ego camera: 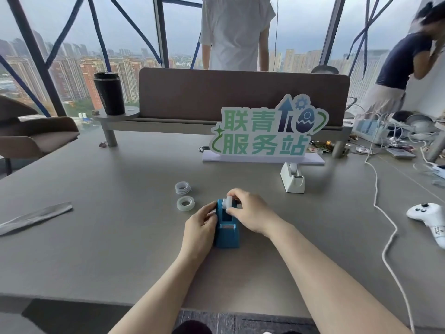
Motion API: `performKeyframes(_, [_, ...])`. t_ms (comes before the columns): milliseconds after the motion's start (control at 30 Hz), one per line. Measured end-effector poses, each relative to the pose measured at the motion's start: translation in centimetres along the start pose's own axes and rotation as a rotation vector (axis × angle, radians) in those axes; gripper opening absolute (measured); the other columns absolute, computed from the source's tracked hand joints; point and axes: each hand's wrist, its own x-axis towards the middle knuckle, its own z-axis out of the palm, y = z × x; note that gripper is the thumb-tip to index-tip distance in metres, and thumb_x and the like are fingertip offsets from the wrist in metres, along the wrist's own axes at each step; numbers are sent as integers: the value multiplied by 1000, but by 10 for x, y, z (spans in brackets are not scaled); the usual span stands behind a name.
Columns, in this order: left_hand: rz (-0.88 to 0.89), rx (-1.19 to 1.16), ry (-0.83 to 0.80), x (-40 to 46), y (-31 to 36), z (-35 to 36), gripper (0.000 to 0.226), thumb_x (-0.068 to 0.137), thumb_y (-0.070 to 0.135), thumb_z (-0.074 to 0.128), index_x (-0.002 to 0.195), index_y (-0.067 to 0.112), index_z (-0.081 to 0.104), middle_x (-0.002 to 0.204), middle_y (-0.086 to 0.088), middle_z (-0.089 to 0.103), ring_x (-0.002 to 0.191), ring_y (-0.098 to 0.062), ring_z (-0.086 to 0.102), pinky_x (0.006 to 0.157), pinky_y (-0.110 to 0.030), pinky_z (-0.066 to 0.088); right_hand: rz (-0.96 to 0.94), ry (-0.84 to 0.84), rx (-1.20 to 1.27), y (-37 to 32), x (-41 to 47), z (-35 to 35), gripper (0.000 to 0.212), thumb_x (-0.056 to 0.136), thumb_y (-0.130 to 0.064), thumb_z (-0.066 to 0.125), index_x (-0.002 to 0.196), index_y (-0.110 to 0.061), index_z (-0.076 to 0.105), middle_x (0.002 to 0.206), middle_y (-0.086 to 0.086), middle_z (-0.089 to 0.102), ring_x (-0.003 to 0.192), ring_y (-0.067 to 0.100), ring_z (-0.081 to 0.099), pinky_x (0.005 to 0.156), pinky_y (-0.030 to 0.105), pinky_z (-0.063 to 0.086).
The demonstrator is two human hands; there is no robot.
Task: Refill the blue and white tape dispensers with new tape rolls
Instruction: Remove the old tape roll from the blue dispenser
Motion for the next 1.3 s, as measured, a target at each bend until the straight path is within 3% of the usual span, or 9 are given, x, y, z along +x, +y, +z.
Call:
performKeyframes(167, [23, -78, 45, 8, -7, -4, 29, 92, 15, 58, 118, 24, 66, 112, 4, 72, 103, -14, 68, 90, -33, 55, -36, 62, 59, 3, -1, 1, 38, 85, -25, 66, 122, -24, 56, 121, -2, 66, 111, 16, 60, 96, 35, 49])
performKeyframes(333, [106, -76, -11, 19, -9, -12, 30, 87, 16, 69, 116, 23, 69, 110, 2, 74, 104, -9, 68, 89, -28, 54, -92, 69, 113, -3, -1, 2, 38, 85, -24, 68, 122, -22, 61, 114, -4, 69, 105, 13, 60, 92, 25, 46])
performKeyframes(500, [118, -97, -59, 29, -6, -18, 22, 85, 14, 71, 105, 19, 74, 101, 1, 77, 101, -17, 69, 90, -31, 56, -64, 57, 179, -5, 4, 4, 43, 86, -27, 68, 128, -24, 60, 124, -5, 66, 118, 12, 57, 101, 25, 42])
performKeyframes(700, [156, 9, -32, 32, 1, -24, 15, 83, 17, 73, 97, 19, 73, 88, 6, 74, 82, 0, 65, 76, -15, 49, -47, 20, 258, -7, 7, 5, 41, 87, -30, 67, 127, -29, 59, 118, -7, 68, 114, 11, 59, 102, 35, 46])
performKeyframes(767, [146, 14, -30, 34, 1, -29, 14, 83, 19, 73, 97, 19, 71, 86, 7, 72, 79, -1, 64, 75, -18, 50, -34, 23, 283, -9, 8, 4, 39, 88, -27, 66, 126, -28, 61, 111, -6, 69, 105, 10, 62, 97, 34, 49])
performKeyframes(933, [105, 16, 169, 42, -13, -71, 6, 83, 20, 72, 87, 23, 67, 80, 3, 70, 74, -15, 64, 76, -37, 53, -134, 71, 38, -27, 11, 11, 36, 84, -32, 67, 118, -26, 62, 105, -5, 67, 98, 13, 60, 88, 28, 48])
performKeyframes(1100, [38, 75, 363, 46, -26, -105, 11, 83, 22, 72, 88, 16, 65, 77, 2, 67, 68, -15, 61, 63, -17, 46, -225, -124, -279, -65, 24, 43, 41, 79, -38, 68, 114, -21, 57, 111, 2, 66, 104, 25, 57, 85, 35, 46])
performKeyframes(1233, [8, 132, 367, 46, -34, -113, 13, 83, 22, 72, 88, 13, 65, 79, 1, 69, 69, -15, 64, 63, -19, 46, -230, -236, -394, -82, 33, 60, 37, 81, -38, 68, 110, -17, 58, 115, 6, 62, 105, 30, 59, 84, 36, 45])
performKeyframes(1300, [-1, 137, 360, 47, -35, -113, 12, 83, 23, 72, 87, 15, 66, 79, 1, 70, 65, -5, 64, 62, -17, 46, -233, -270, -451, -84, 34, 66, 33, 84, -38, 63, 109, -18, 58, 116, 10, 61, 107, 33, 58, 84, 37, 45])
